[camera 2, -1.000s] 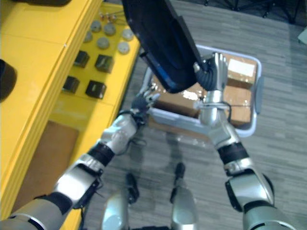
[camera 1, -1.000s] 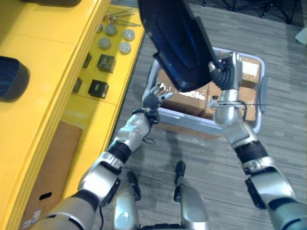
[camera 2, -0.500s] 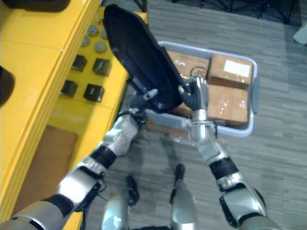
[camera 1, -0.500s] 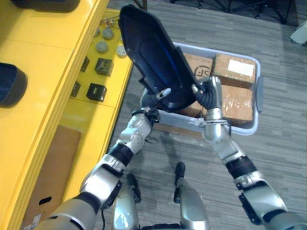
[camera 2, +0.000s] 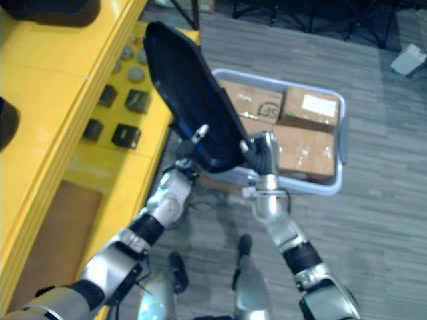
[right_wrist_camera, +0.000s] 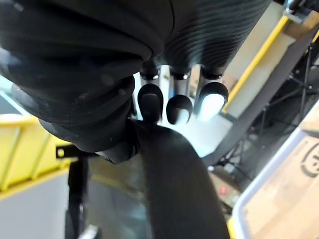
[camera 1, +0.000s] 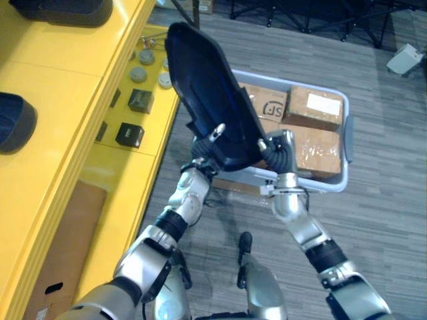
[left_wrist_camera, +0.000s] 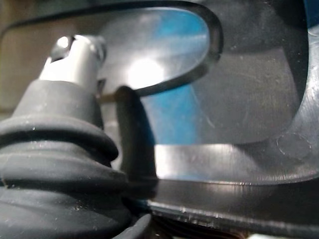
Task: Walk over and take plastic housings, then place them on the shelf
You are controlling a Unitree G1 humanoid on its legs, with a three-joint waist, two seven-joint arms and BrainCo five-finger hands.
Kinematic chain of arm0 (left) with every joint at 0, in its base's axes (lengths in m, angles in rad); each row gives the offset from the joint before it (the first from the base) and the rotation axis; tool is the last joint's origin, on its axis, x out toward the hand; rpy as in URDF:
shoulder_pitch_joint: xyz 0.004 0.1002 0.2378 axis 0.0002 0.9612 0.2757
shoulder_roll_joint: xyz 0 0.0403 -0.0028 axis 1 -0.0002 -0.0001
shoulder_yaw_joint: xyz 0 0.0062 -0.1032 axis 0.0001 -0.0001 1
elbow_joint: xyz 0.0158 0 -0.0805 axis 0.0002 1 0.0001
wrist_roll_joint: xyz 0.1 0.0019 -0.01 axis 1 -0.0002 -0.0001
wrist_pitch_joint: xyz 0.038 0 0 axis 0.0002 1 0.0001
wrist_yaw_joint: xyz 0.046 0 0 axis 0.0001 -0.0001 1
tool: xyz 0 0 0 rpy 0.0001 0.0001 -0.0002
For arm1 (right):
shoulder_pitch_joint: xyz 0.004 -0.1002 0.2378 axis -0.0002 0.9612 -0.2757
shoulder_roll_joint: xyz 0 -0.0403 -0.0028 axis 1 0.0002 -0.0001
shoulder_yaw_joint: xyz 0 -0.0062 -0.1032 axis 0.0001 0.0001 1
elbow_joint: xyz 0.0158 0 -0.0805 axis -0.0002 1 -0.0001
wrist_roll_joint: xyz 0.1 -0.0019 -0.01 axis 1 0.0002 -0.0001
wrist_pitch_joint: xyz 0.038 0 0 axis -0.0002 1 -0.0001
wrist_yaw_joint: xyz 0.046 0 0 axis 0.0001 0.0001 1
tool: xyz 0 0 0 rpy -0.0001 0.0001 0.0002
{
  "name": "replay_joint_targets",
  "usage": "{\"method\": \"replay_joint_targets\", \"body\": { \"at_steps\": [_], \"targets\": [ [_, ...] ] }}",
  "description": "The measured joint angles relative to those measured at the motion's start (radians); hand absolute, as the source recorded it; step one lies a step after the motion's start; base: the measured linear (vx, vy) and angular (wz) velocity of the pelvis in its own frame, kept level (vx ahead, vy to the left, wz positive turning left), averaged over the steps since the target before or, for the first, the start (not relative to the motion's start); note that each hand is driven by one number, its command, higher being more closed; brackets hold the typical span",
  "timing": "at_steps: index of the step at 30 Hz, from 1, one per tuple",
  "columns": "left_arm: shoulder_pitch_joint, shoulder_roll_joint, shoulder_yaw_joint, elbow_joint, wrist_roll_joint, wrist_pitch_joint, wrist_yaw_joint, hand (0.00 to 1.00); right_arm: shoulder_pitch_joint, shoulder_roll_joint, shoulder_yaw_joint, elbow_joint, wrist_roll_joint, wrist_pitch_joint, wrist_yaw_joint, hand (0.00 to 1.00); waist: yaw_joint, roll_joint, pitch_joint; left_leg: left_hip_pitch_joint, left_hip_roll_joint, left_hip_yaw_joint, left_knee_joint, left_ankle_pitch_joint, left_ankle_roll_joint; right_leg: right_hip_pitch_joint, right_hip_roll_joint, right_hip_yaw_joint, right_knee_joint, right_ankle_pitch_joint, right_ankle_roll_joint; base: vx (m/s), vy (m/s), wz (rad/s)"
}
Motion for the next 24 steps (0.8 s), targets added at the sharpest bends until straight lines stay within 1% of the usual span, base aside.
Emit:
{"method": "replay_joint_targets", "body": {
  "at_steps": [1, 2, 5, 6, 7, 8, 9, 10, 11, 13, 15, 16, 17, 20, 21, 22, 23, 24],
  "targets": [
    [0.015, -0.004, -0.001, 0.000, -0.002, -0.009, -0.001, 1.00, 0.014, 0.006, 0.003, 0.000, 0.000, -0.006, 0.000, 1.00, 0.000, -0.003, -0.003, 0.011, -0.002, 0.001, -0.007, 0.000, 0.000, 0.010, 0.000, 0.000, -0.005, 0.000, 0.000, 0.03, 0.003, -0.03],
    [0.043, -0.011, -0.001, -0.005, -0.007, -0.020, -0.011, 1.00, 0.039, 0.013, 0.004, -0.001, -0.002, -0.018, -0.002, 1.00, 0.000, -0.007, -0.021, 0.015, -0.004, 0.003, -0.020, 0.000, -0.001, 0.012, 0.000, 0.000, -0.013, 0.000, 0.000, 0.03, 0.002, -0.02],
    [0.084, -0.015, -0.004, -0.027, -0.006, -0.028, -0.014, 1.00, 0.071, 0.018, 0.017, -0.003, -0.002, -0.036, -0.018, 1.00, 0.000, -0.016, -0.033, 0.031, -0.007, 0.002, -0.028, 0.002, -0.003, 0.030, -0.001, -0.003, -0.024, 0.000, 0.000, 0.00, 0.000, 0.00],
    [0.093, -0.017, -0.004, -0.028, -0.004, -0.030, -0.016, 1.00, 0.082, 0.020, 0.022, -0.004, -0.002, -0.037, -0.022, 0.00, 0.002, -0.019, -0.043, 0.034, -0.008, 0.003, -0.033, 0.002, -0.003, 0.031, -0.001, -0.003, -0.026, 0.000, 0.000, 0.00, 0.000, 0.00],
    [0.104, -0.017, -0.005, -0.028, 0.005, -0.031, -0.020, 1.00, 0.094, 0.024, 0.022, -0.005, -0.002, -0.038, -0.023, 0.00, 0.003, -0.020, -0.054, 0.041, -0.010, 0.003, -0.043, 0.003, -0.004, 0.037, -0.002, -0.003, -0.028, 0.000, 0.001, 0.00, 0.000, 0.00],
    [0.116, -0.018, -0.005, -0.030, 0.015, -0.032, -0.020, 1.00, 0.113, 0.029, 0.025, -0.008, -0.002, -0.057, -0.028, 0.00, 0.003, -0.020, -0.062, 0.061, -0.013, 0.004, -0.055, 0.003, -0.005, 0.052, -0.003, -0.003, -0.030, -0.005, 0.006, 0.00, 0.000, 0.00],
    [0.120, -0.018, -0.005, -0.033, 0.016, -0.032, -0.020, 1.00, 0.119, 0.031, 0.026, -0.008, -0.002, -0.063, -0.030, 0.00, 0.003, -0.020, -0.067, 0.062, -0.014, 0.004, -0.058, 0.003, -0.005, 0.053, -0.004, -0.003, -0.030, -0.006, 0.008, 0.02, 0.004, 0.04],
    [0.131, -0.018, -0.004, -0.041, 0.035, -0.034, -0.020, 1.00, 0.141, 0.034, 0.031, -0.014, -0.002, -0.086, -0.039, 0.00, 0.004, -0.020, -0.086, 0.062, -0.014, 0.003, -0.061, 0.003, -0.005, 0.053, -0.004, -0.006, -0.030, -0.008, 0.010, 0.02, 0.002, 0.03],
    [0.145, -0.017, -0.002, -0.064, 0.052, -0.046, -0.020, 1.00, 0.169, 0.036, 0.031, -0.020, -0.001, -0.101, -0.040, 0.00, 0.004, -0.020, -0.097, 0.072, -0.015, 0.003, -0.069, 0.004, -0.007, 0.060, -0.004, -0.006, -0.032, -0.009, 0.010, 0.03, 0.001, 0.03],
    [0.159, -0.017, 0.002, -0.087, 0.061, -0.058, -0.020, 1.00, 0.201, 0.036, 0.035, -0.028, 0.000, -0.107, -0.040, 0.00, 0.005, -0.019, -0.101, 0.095, -0.016, 0.003, -0.081, 0.005, -0.008, 0.082, -0.006, -0.008, -0.038, -0.011, 0.013, 0.00, 0.000, 0.00],
    [0.181, -0.016, 0.004, -0.101, 0.075, -0.060, -0.033, 1.00, 0.243, 0.041, 0.041, -0.047, 0.000, -0.109, -0.042, 0.00, 0.005, -0.019, -0.135, 0.098, -0.019, 0.003, -0.096, 0.008, -0.012, 0.083, -0.006, -0.012, -0.047, -0.011, 0.013, 0.00, 0.000, 0.00],
    [0.198, -0.017, 0.006, -0.115, 0.075, -0.060, -0.035, 1.00, 0.261, 0.041, 0.042, -0.052, 0.000, -0.119, -0.045, 0.00, 0.005, -0.019, -0.148, 0.104, -0.020, 0.004, -0.103, 0.009, -0.013, 0.085, -0.006, -0.014, -0.048, -0.011, 0.013, 0.03, -0.001, 0.02],
    [0.204, -0.017, 0.007, -0.116, 0.084, -0.061, -0.039, 1.00, 0.276, 0.042, 0.043, -0.060, 0.002, -0.123, -0.051, 0.00, 0.007, -0.019, -0.149, 0.120, -0.020, 0.004, -0.112, 0.010, -0.014, 0.101, -0.005, -0.016, -0.052, -0.012, 0.014, 0.00, 0.000, 0.00],
    [0.242, -0.018, 0.018, -0.168, 0.126, -0.063, -0.039, 1.00, 0.322, 0.042, 0.043, -0.141, 0.025, -0.127, -0.055, 0.00, 0.009, -0.019, -0.164, 0.140, -0.025, 0.006, -0.132, 0.015, -0.017, 0.115, -0.005, -0.017, -0.061, -0.014, 0.015, 0.00, 0.000, 0.00],
    [0.265, -0.018, 0.025, -0.196, 0.163, -0.065, -0.039, 1.00, 0.342, 0.040, 0.039, -0.188, 0.048, -0.133, -0.042, 0.00, 0.010, -0.020, -0.173, 0.146, -0.026, 0.007, -0.140, 0.017, -0.018, 0.116, -0.005, -0.016, -0.061, -0.016, 0.016, 0.00, 0.000, 0.00],
    [0.283, -0.020, 0.031, -0.211, 0.183, -0.064, -0.039, 1.00, 0.360, 0.039, 0.027, -0.229, 0.069, -0.144, -0.015, 0.00, 0.010, -0.021, -0.187, 0.149, -0.027, 0.008, -0.147, 0.020, -0.019, 0.116, -0.004, -0.017, -0.061, -0.016, 0.016, 0.00, 0.000, 0.00],
    [0.291, -0.024, 0.039, -0.211, 0.205, -0.063, -0.039, 1.00, 0.367, 0.037, 0.021, -0.249, 0.089, -0.147, 0.010, 0.00, 0.010, -0.020, -0.193, 0.150, -0.027, 0.008, -0.149, 0.021, -0.019, 0.116, -0.004, -0.017, -0.061, -0.017, 0.016, 0.01, 0.009, -0.05],
    [0.309, -0.025, 0.052, -0.211, 0.224, -0.062, -0.038, 1.00, 0.372, 0.030, 0.017, -0.275, 0.135, -0.147, 0.073, 0.00, 0.011, -0.022, -0.204, 0.163, -0.030, 0.015, -0.160, 0.024, -0.020, 0.120, -0.004, -0.013, -0.061, -0.017, 0.016, 0.01, 0.015, -0.09]
  ]
}}
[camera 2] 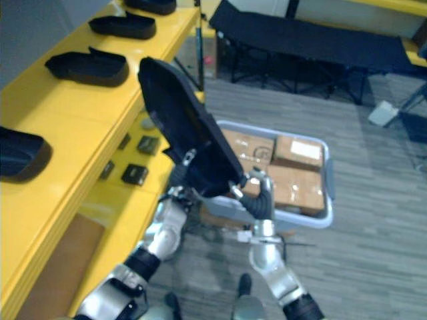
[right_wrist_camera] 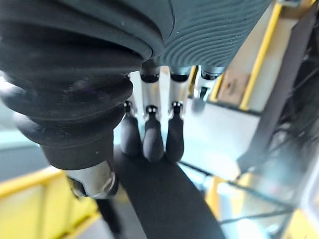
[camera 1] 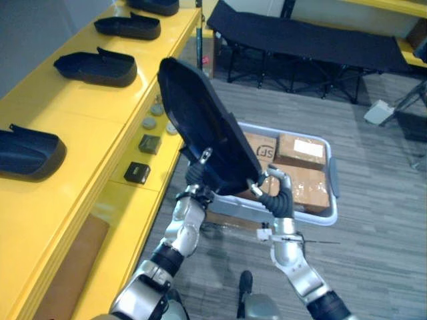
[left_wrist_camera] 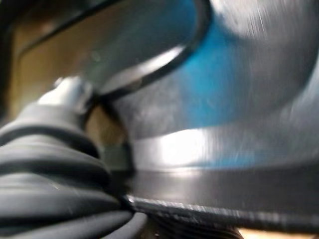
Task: Walk over and take plastic housings, then place them on the shelf
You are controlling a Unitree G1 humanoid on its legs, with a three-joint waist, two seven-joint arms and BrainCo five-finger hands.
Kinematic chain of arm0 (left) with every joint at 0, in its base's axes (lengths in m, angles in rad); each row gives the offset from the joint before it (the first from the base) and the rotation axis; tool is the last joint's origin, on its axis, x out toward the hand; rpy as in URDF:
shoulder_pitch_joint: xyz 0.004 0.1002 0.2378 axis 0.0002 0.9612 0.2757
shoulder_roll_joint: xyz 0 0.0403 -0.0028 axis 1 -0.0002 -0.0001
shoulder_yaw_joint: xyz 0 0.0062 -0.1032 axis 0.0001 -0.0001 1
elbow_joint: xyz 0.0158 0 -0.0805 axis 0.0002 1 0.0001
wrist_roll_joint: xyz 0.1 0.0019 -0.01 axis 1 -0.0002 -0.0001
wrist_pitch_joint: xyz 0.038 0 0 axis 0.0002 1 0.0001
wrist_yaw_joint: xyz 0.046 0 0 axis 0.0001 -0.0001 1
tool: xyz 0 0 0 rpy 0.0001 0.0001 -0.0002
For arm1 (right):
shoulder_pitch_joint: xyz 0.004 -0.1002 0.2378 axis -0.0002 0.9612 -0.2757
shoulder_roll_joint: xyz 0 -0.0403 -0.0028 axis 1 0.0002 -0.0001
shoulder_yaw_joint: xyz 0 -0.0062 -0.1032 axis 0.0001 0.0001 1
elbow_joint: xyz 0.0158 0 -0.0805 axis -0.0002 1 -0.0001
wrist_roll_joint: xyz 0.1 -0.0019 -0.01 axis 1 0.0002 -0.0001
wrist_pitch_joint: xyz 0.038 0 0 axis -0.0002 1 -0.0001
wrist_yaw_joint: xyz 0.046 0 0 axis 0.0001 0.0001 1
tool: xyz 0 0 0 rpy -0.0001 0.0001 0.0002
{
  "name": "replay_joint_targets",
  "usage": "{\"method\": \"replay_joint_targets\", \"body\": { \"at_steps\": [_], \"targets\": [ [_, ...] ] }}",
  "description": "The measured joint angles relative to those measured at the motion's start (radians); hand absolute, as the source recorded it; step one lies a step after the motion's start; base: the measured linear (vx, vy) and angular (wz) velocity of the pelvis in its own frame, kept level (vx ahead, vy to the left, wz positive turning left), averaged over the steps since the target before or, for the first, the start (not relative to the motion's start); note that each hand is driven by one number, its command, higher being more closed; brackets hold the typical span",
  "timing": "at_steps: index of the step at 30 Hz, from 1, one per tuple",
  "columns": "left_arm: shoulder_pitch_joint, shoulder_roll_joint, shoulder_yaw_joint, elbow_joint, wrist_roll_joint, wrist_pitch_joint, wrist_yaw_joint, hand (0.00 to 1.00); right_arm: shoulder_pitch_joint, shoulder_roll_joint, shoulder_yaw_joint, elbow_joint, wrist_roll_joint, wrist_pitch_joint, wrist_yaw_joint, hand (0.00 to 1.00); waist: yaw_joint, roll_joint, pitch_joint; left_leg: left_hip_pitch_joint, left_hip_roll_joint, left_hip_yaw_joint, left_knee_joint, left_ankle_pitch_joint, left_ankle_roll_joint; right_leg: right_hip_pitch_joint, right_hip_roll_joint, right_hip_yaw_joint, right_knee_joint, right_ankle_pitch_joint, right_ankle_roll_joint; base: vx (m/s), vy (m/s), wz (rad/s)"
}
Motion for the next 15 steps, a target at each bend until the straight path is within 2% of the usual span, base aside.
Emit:
{"method": "replay_joint_targets", "body": {
  "at_steps": [1, 2, 3, 4, 5, 6, 8, 9, 11, 15],
  "targets": [
    [0.021, 0.001, 0.017, 0.000, 0.026, 0.001, 0.002, 1.00, 0.002, -0.008, -0.014, -0.025, 0.060, 0.000, 0.084, 0.00, 0.000, 0.000, -0.007, 0.014, -0.001, 0.004, -0.008, 0.003, 0.000, 0.007, 0.000, 0.006, 0.000, 0.000, 0.000, 0.00, 0.020, -0.10],
    [0.031, 0.002, 0.026, 0.000, 0.043, 0.002, 0.006, 1.00, 0.002, -0.013, -0.023, -0.036, 0.098, 0.000, 0.134, 0.00, 0.001, 0.000, -0.007, 0.021, -0.001, 0.006, -0.010, 0.003, 0.000, 0.013, -0.001, 0.007, 0.000, 0.000, 0.000, -0.04, 0.021, -0.05],
    [0.068, 0.005, 0.051, -0.005, 0.097, 0.002, 0.019, 1.00, 0.005, -0.031, -0.042, -0.065, 0.199, 0.000, 0.252, 0.00, 0.002, -0.002, -0.020, 0.023, -0.003, 0.008, -0.021, 0.003, 0.000, 0.017, -0.002, 0.007, 0.000, -0.004, 0.005, -0.04, 0.015, -0.01],
    [0.087, 0.014, 0.063, -0.015, 0.115, 0.004, 0.021, 1.00, 0.006, -0.039, -0.054, -0.078, 0.232, 0.000, 0.292, 0.00, 0.003, -0.003, -0.024, 0.025, -0.005, 0.008, -0.024, 0.004, 0.000, 0.017, -0.002, 0.007, 0.000, -0.007, 0.008, -0.04, 0.005, -0.03],
    [0.136, 0.022, 0.081, -0.049, 0.188, 0.003, 0.053, 1.00, 0.014, -0.064, -0.078, -0.115, 0.336, 0.000, 0.385, 0.00, 0.012, -0.005, -0.029, 0.040, -0.008, 0.013, -0.047, 0.012, 0.000, 0.021, -0.003, 0.008, 0.000, -0.011, 0.011, 0.00, 0.000, 0.00],
    [0.144, 0.027, 0.083, -0.055, 0.205, 0.003, 0.062, 1.00, 0.019, -0.068, -0.086, -0.124, 0.363, 0.000, 0.405, 0.00, 0.015, -0.005, -0.032, 0.042, -0.009, 0.012, -0.051, 0.013, 0.001, 0.021, -0.003, 0.007, 0.000, -0.013, 0.011, 0.00, 0.000, 0.00],
    [0.221, 0.036, 0.149, -0.105, 0.367, -0.003, 0.140, 1.00, 0.035, -0.081, -0.146, -0.160, 0.581, 0.000, 0.537, 0.00, 0.019, -0.001, -0.056, 0.065, -0.019, 0.010, -0.101, 0.041, -0.003, 0.026, -0.002, -0.011, 0.000, -0.017, 0.012, 0.00, 0.000, 0.12],
    [0.227, 0.036, 0.157, -0.111, 0.384, -0.004, 0.150, 1.00, 0.038, -0.081, -0.154, -0.165, 0.606, 0.000, 0.550, 0.00, 0.020, -0.001, -0.057, 0.071, -0.020, 0.009, -0.107, 0.044, -0.003, 0.027, -0.002, -0.012, 0.000, -0.017, 0.012, 0.02, 0.006, 0.14],
    [0.274, 0.039, 0.223, -0.166, 0.540, -0.017, 0.233, 1.00, 0.044, -0.077, -0.215, -0.185, 0.810, -0.007, 0.650, 0.00, 0.020, 0.002, -0.074, 0.078, -0.024, 0.002, -0.132, 0.060, -0.005, 0.028, -0.001, -0.020, 0.000, -0.020, 0.014, 0.03, 0.005, 0.11],
    [0.343, 0.040, 0.303, -0.259, 0.686, -0.053, 0.309, 1.00, 0.100, -0.030, -0.317, -0.225, 0.958, -0.019, 0.734, 0.00, 0.024, 0.013, -0.087, 0.089, -0.028, 0.000, -0.153, 0.066, -0.005, 0.030, -0.001, -0.026, 0.000, -0.021, 0.015, 0.01, 0.005, 0.02]
  ]
}}
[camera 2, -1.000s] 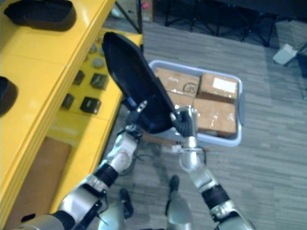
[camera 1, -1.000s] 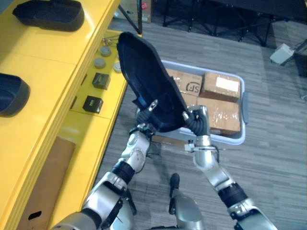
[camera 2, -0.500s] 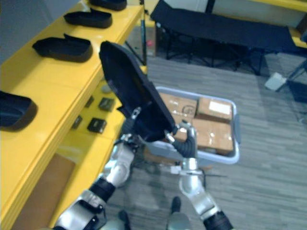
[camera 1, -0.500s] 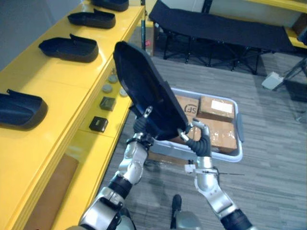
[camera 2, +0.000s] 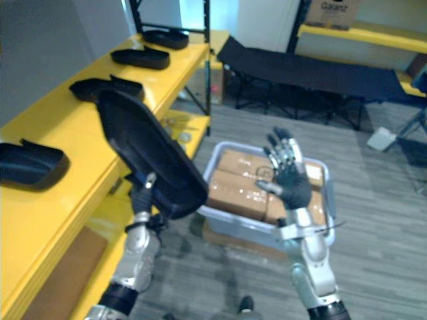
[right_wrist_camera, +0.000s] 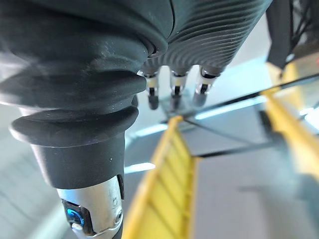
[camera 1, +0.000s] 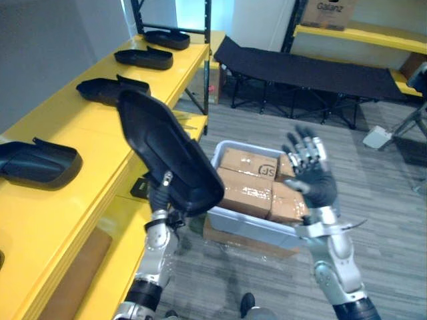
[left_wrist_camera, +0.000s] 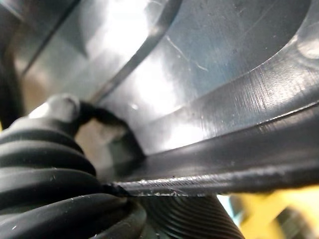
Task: Walk over and take plastic housings, then place them on the shelf
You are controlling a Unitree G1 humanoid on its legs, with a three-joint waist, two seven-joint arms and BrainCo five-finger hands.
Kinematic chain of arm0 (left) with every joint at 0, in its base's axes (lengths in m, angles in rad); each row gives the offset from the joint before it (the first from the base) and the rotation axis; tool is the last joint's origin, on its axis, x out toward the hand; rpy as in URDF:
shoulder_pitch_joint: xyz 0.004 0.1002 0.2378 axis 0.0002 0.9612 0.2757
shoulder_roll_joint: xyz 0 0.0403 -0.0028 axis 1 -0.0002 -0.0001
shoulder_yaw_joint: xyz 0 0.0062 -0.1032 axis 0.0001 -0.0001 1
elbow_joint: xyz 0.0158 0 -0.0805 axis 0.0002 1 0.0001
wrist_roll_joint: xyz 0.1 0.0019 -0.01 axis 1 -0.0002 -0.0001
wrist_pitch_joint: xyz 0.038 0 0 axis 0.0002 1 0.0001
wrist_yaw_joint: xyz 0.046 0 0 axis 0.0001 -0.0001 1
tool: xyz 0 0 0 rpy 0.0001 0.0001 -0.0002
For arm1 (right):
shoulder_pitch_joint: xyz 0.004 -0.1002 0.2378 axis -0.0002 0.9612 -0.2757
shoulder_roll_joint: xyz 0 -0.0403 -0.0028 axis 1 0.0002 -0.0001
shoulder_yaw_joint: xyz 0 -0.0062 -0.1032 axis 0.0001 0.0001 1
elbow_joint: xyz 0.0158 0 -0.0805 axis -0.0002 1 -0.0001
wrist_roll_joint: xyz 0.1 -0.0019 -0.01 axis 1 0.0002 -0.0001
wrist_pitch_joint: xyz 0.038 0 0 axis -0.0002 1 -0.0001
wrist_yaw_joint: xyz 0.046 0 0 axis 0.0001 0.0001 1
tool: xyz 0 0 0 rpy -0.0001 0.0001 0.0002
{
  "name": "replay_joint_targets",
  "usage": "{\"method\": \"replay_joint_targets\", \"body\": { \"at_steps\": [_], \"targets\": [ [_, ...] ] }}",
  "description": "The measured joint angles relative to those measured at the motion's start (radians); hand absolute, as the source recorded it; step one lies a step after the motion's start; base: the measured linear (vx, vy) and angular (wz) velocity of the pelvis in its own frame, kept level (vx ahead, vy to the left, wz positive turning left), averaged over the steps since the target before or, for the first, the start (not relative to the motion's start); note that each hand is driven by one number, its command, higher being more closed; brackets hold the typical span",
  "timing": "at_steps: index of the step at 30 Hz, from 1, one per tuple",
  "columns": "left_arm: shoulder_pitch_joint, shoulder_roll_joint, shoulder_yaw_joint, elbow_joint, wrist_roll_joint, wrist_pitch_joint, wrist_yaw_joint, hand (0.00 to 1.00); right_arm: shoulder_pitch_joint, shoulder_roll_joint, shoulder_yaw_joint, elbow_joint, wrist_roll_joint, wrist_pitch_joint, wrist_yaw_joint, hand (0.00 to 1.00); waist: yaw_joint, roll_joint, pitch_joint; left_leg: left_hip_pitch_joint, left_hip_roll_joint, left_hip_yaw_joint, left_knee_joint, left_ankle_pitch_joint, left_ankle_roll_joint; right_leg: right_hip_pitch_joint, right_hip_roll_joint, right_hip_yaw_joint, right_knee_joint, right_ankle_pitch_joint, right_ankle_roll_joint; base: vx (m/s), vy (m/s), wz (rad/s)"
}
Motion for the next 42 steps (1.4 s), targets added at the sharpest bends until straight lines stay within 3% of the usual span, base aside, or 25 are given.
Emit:
{"method": "replay_joint_targets", "body": {
  "at_steps": [3, 7, 14, 21, 23, 28, 34, 36, 38, 39, 40, 42],
  "targets": [
    [0.050, -0.002, 0.045, -0.063, 0.042, -0.020, 0.027, 1.00, 0.081, 0.045, -0.054, 0.002, 0.006, 0.007, -0.002, 0.00, -0.004, 0.013, -0.019, 0.001, -0.008, -0.005, -0.021, 0.007, 0.003, 0.000, -0.006, -0.010, 0.000, -0.009, 0.006, 0.02, 0.018, 0.07],
    [0.162, -0.016, 0.099, -0.199, 0.045, -0.037, 0.065, 1.00, 0.182, 0.110, -0.073, 0.127, -0.051, 0.043, -0.071, 0.00, -0.005, 0.025, -0.042, 0.015, -0.010, -0.006, -0.040, 0.010, 0.002, 0.001, -0.006, -0.013, 0.000, -0.017, 0.006, 0.02, 0.002, -0.01],
    [0.299, -0.060, 0.155, -0.425, 0.105, -0.061, 0.102, 1.00, 0.217, 0.169, -0.048, 0.218, -0.073, 0.051, -0.061, 0.00, 0.017, 0.036, -0.043, -0.004, -0.020, -0.064, -0.041, 0.013, 0.005, 0.025, -0.022, -0.074, 0.000, -0.033, 0.015, 0.01, 0.004, 0.24],
    [0.388, -0.080, 0.279, -0.619, 0.212, -0.060, 0.132, 1.00, 0.035, 0.166, 0.170, 0.330, -0.207, 0.066, -0.061, 0.00, 0.104, 0.054, -0.058, -0.058, -0.043, -0.200, -0.041, 0.039, 0.015, 0.059, -0.038, -0.218, 0.000, -0.047, 0.025, 0.01, 0.006, 0.61],
    [0.419, -0.092, 0.330, -0.648, 0.248, -0.059, 0.134, 1.00, -0.032, 0.166, 0.225, 0.356, -0.241, 0.073, -0.075, 0.00, 0.149, 0.052, -0.059, -0.070, -0.047, -0.240, -0.041, 0.043, 0.017, 0.076, -0.039, -0.271, 0.000, -0.047, 0.025, 0.01, -0.004, 0.55],
    [0.489, -0.096, 0.410, -0.670, 0.234, -0.062, 0.088, 1.00, -0.109, 0.169, 0.255, 0.376, -0.268, 0.077, -0.141, 0.00, 0.214, 0.042, -0.061, -0.076, -0.068, -0.294, -0.041, 0.044, 0.023, 0.105, -0.055, -0.337, 0.001, -0.053, 0.025, 0.01, 0.034, 0.37],
    [0.520, -0.119, 0.438, -0.723, 0.220, -0.119, -0.050, 1.00, -0.113, 0.173, 0.253, 0.376, -0.271, 0.129, -0.170, 0.00, 0.217, 0.028, -0.065, -0.090, -0.089, -0.327, -0.032, 0.044, 0.034, 0.105, -0.079, -0.359, 0.033, -0.071, 0.024, 0.02, 0.043, 0.16],
    [0.508, -0.115, 0.435, -0.741, 0.219, -0.143, -0.089, 1.00, -0.111, 0.170, 0.250, 0.376, -0.271, 0.138, -0.169, 0.00, 0.211, 0.031, -0.061, -0.092, -0.093, -0.344, -0.028, 0.038, 0.042, 0.099, -0.084, -0.310, 0.064, -0.097, 0.009, 0.01, 0.043, 0.18],
    [0.466, -0.087, 0.417, -0.741, 0.219, -0.146, -0.105, 1.00, -0.094, 0.167, 0.236, 0.365, -0.269, 0.138, -0.167, 0.00, 0.196, 0.040, -0.051, -0.107, -0.091, -0.395, -0.024, 0.031, 0.044, 0.085, -0.075, -0.149, 0.122, -0.169, -0.042, -0.01, 0.038, 0.77],
    [0.421, -0.041, 0.393, -0.741, 0.218, -0.147, -0.106, 1.00, -0.067, 0.169, 0.216, 0.326, -0.268, 0.138, -0.164, 0.00, 0.161, 0.008, -0.050, -0.131, -0.109, -0.460, -0.017, 0.034, 0.044, 0.074, -0.056, 0.000, 0.149, -0.284, -0.052, 0.02, -0.082, 1.49],
    [0.380, -0.012, 0.376, -0.731, 0.218, -0.158, -0.110, 1.00, -0.049, 0.169, 0.184, 0.287, -0.268, 0.135, -0.146, 0.00, 0.148, -0.023, -0.041, -0.147, -0.130, -0.499, -0.023, 0.063, 0.034, 0.061, -0.048, 0.056, 0.171, -0.328, 0.019, 0.03, -0.162, 1.42],
    [0.371, -0.012, 0.348, -0.720, 0.217, -0.158, -0.109, 1.00, -0.026, 0.171, 0.139, 0.269, -0.262, 0.127, -0.122, 0.00, 0.156, -0.030, -0.032, -0.152, -0.118, -0.525, -0.018, 0.075, 0.017, 0.055, -0.035, 0.043, 0.218, -0.328, 0.025, 0.05, -0.157, 0.61]
  ]
}}
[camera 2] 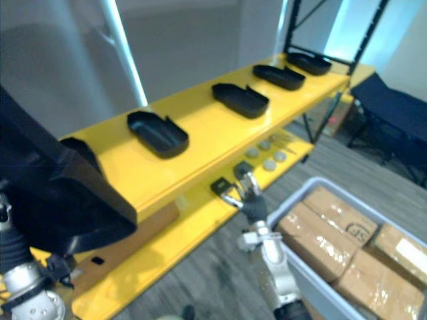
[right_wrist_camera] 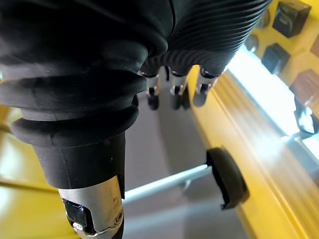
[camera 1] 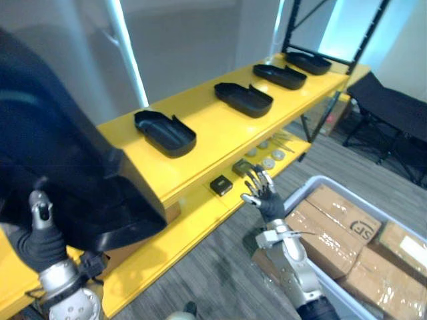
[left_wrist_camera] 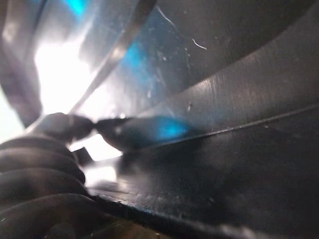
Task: Walk over and take plastic housings, then place them on the shelf
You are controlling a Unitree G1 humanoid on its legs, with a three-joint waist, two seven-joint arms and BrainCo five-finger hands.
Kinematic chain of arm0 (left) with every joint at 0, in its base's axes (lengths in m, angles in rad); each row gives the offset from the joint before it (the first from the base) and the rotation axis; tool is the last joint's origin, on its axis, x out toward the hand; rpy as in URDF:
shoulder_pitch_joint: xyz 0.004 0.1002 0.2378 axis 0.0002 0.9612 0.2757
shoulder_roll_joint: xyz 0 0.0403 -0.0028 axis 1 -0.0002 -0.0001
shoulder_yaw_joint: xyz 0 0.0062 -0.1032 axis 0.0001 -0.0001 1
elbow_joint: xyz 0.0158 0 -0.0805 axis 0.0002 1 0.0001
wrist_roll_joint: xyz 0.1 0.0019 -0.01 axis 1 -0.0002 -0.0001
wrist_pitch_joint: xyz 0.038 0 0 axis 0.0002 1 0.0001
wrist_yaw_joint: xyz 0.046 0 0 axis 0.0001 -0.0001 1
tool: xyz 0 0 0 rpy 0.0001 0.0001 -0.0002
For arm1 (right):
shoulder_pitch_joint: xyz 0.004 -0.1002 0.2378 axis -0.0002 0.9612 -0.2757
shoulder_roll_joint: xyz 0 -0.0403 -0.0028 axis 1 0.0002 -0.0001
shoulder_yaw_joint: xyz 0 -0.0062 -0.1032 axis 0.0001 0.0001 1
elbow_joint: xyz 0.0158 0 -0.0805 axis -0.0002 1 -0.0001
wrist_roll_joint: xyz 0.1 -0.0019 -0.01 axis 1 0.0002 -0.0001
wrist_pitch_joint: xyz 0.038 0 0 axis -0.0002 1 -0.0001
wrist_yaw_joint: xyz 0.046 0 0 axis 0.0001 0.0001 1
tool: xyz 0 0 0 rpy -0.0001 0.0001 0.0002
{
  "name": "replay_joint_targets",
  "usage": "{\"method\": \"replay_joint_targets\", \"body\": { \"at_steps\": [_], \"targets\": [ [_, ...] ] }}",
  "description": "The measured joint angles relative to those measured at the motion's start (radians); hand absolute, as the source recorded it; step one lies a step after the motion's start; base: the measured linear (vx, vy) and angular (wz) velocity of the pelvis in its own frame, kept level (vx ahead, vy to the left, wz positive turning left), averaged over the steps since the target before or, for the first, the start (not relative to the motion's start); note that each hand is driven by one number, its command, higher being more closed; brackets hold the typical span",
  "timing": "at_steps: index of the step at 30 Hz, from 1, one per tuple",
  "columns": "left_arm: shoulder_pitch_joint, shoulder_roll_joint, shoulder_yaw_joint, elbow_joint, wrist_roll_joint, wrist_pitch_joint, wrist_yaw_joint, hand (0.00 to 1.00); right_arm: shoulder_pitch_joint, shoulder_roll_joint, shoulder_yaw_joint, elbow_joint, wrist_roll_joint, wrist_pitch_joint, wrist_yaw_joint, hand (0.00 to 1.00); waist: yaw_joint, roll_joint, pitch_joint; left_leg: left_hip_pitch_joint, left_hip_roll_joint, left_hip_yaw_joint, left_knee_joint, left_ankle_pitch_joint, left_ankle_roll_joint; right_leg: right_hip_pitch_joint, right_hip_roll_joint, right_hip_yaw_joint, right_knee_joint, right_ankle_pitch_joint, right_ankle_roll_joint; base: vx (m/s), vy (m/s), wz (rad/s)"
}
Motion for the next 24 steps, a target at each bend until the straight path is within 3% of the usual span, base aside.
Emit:
{"method": "replay_joint_targets", "body": {
  "at_steps": [2, 6, 10, 11, 12, 13, 15, 18, 22, 23, 24],
  "targets": [
    [0.000, 0.002, -0.023, 0.002, 0.004, 0.009, 0.007, 1.00, 0.019, -0.010, -0.037, -0.003, 0.004, -0.012, 0.025, 0.00, -0.016, 0.012, 0.012, -0.026, 0.002, -0.040, 0.033, -0.003, -0.005, 0.009, 0.012, -0.030, 0.018, 0.005, 0.005, 0.06, -0.067, 0.54],
    [0.019, 0.002, -0.037, 0.004, 0.004, 0.021, 0.006, 1.00, 0.014, -0.012, -0.042, -0.015, 0.004, -0.040, 0.065, 0.00, -0.017, 0.018, 0.023, -0.024, 0.003, -0.069, 0.058, -0.011, -0.012, 0.039, 0.022, -0.041, 0.026, 0.005, 0.004, 0.02, -0.037, 0.32],
    [0.057, 0.000, -0.040, 0.025, 0.001, 0.021, 0.001, 1.00, -0.006, -0.008, -0.034, -0.018, 0.003, -0.039, 0.069, 0.00, 0.001, 0.042, 0.060, -0.037, -0.013, -0.087, 0.126, -0.028, -0.008, 0.079, 0.023, -0.074, 0.059, -0.024, -0.038, -0.07, -0.012, 0.41],
    [0.060, 0.000, -0.041, 0.028, -0.009, 0.016, -0.017, 1.00, -0.004, -0.008, -0.040, -0.020, 0.001, -0.040, 0.069, 0.00, -0.005, 0.056, 0.074, -0.070, -0.013, -0.056, 0.147, -0.054, 0.026, 0.090, 0.024, -0.119, 0.061, -0.041, -0.046, -0.12, -0.012, 0.68],
    [0.060, 0.001, -0.041, 0.033, -0.020, 0.012, -0.029, 1.00, -0.003, -0.006, -0.042, -0.021, 0.000, -0.039, 0.066, 0.00, -0.006, 0.065, 0.081, -0.089, 0.003, 0.005, 0.164, -0.060, 0.035, 0.094, 0.024, -0.145, 0.060, -0.049, -0.044, -0.13, -0.043, 1.10],
    [0.051, 0.000, -0.048, 0.058, -0.028, -0.001, -0.045, 1.00, 0.000, -0.012, -0.056, -0.027, -0.006, -0.039, 0.062, 0.00, -0.027, 0.082, 0.096, -0.112, 0.040, 0.104, 0.193, -0.064, 0.044, 0.116, 0.031, -0.200, 0.054, -0.054, -0.042, -0.13, -0.052, 1.30],
    [0.033, 0.001, -0.070, 0.105, -0.028, -0.015, -0.064, 1.00, 0.010, -0.022, -0.096, -0.030, -0.007, -0.041, 0.058, 0.00, -0.048, 0.104, 0.110, -0.127, 0.067, 0.194, 0.189, -0.064, 0.043, 0.138, 0.023, -0.268, 0.052, -0.065, -0.035, -0.13, 0.002, 1.25],
    [0.033, 0.001, -0.073, 0.117, -0.028, -0.026, -0.074, 1.00, 0.014, -0.019, -0.162, -0.028, -0.007, -0.076, 0.050, 0.00, -0.045, 0.128, 0.115, -0.154, 0.070, 0.262, 0.206, -0.043, 0.056, 0.136, -0.011, -0.315, 0.080, -0.107, -0.023, -0.06, 0.096, 0.53],
    [0.004, 0.010, -0.067, 0.116, -0.027, -0.053, -0.102, 1.00, 0.017, 0.006, -0.172, -0.027, -0.010, -0.116, 0.033, 0.00, -0.044, 0.117, 0.112, -0.149, 0.021, 0.280, 0.240, 0.000, 0.056, 0.150, -0.068, -0.309, 0.122, -0.134, -0.004, 0.08, 0.124, 0.04],
    [-0.028, 0.025, -0.065, 0.116, -0.027, -0.053, -0.125, 1.00, 0.018, 0.028, -0.173, -0.023, -0.030, -0.117, 0.013, 0.00, -0.046, 0.087, 0.109, -0.146, -0.006, 0.293, 0.246, -0.019, 0.065, 0.154, -0.097, -0.307, 0.139, -0.127, -0.005, 0.17, 0.105, 0.12],
    [-0.053, 0.039, -0.067, 0.119, -0.026, -0.053, -0.137, 1.00, 0.017, 0.036, -0.174, -0.019, -0.047, -0.117, -0.001, 0.00, -0.052, 0.078, 0.109, -0.146, -0.014, 0.288, 0.248, -0.028, 0.069, 0.142, -0.109, -0.289, 0.182, -0.104, -0.008, 0.17, 0.112, 0.20]
  ]
}}
